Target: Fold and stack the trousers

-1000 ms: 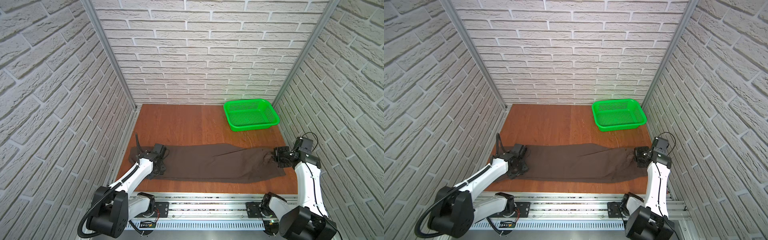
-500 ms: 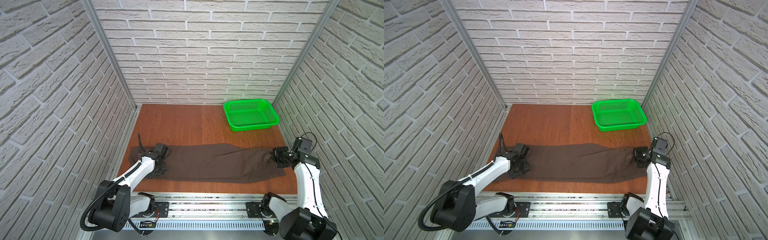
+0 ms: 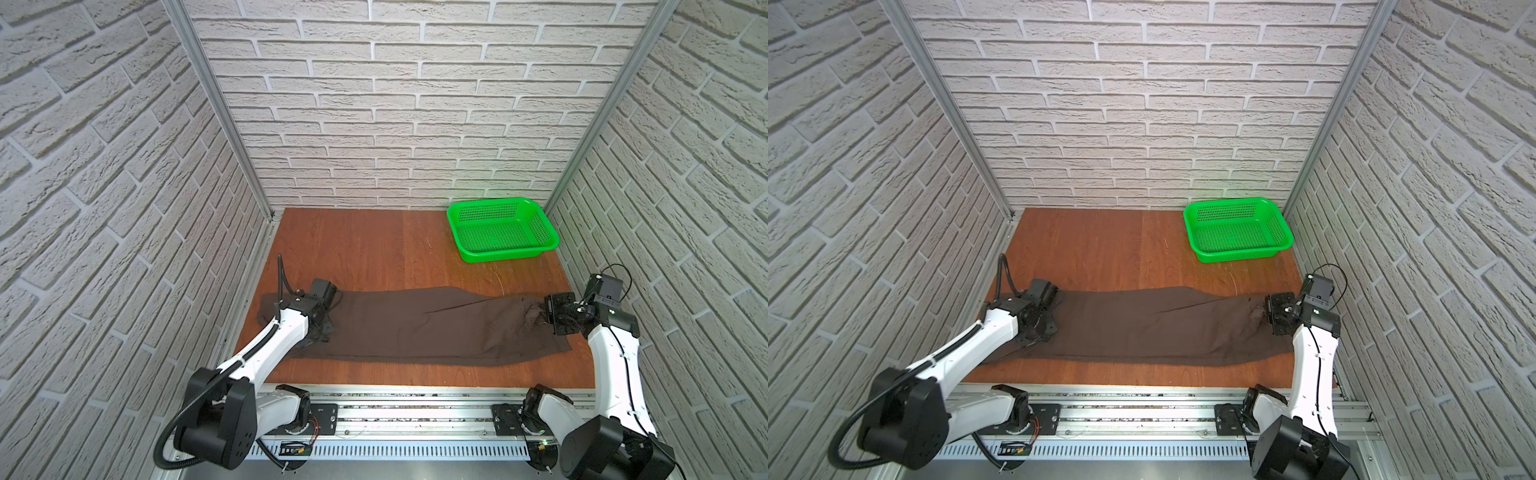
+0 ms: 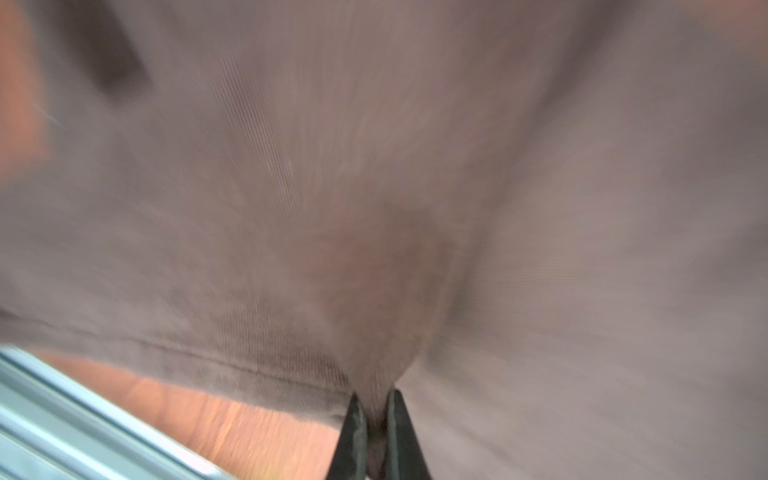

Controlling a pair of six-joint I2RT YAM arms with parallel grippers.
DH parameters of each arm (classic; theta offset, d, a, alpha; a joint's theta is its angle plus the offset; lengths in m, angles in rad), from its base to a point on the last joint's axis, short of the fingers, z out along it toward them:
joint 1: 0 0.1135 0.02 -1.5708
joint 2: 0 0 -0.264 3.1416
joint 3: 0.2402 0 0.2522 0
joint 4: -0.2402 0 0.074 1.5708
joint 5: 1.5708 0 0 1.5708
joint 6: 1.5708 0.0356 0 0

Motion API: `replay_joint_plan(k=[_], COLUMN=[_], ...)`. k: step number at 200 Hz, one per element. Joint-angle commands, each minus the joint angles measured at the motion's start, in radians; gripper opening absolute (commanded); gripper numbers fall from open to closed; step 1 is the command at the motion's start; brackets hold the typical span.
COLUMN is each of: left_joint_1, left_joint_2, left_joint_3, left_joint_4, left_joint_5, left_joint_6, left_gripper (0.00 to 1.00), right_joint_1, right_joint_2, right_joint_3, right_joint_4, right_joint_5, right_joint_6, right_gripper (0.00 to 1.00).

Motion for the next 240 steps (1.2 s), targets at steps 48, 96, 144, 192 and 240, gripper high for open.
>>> replay_joint_plan(k=[48,96,144,192,240], left_joint_1=[0.129,0.369,0.537,0.732,0.804], left_joint_2=[0.043,0.200,0.380,0.415,0.585], left_joint_3=[0.479,0.537,0.587,0.641,0.731], left_joint_4=[-0.072,0.092,0.200,0.236,0.252], left_joint_5=[0.027,0.262,0.434,0.553,0.627], left_joint_6=[0.147,0.128,0.086,0.037,0.007], left_gripper=[0.00,0.00,0.00,0.00,0.00], right_joint_1=[0.033,0.034,0.030,0.011,-0.007], right_joint_2=[0.012,0.065,0.149,0.228,0.335], right_joint_3=[-0.004,-0.003,0.035,0.103,0.146], right_joint_4=[0.039,0.065,0.093,0.115,0.182], right_joint_5=[0.015,0.044,0.066,0.052,0.052], right_joint_6=[-0.004,-0.005,-0.001,0.031,0.101], right_gripper=[0.07,0.07,0.07,0.07,0.07])
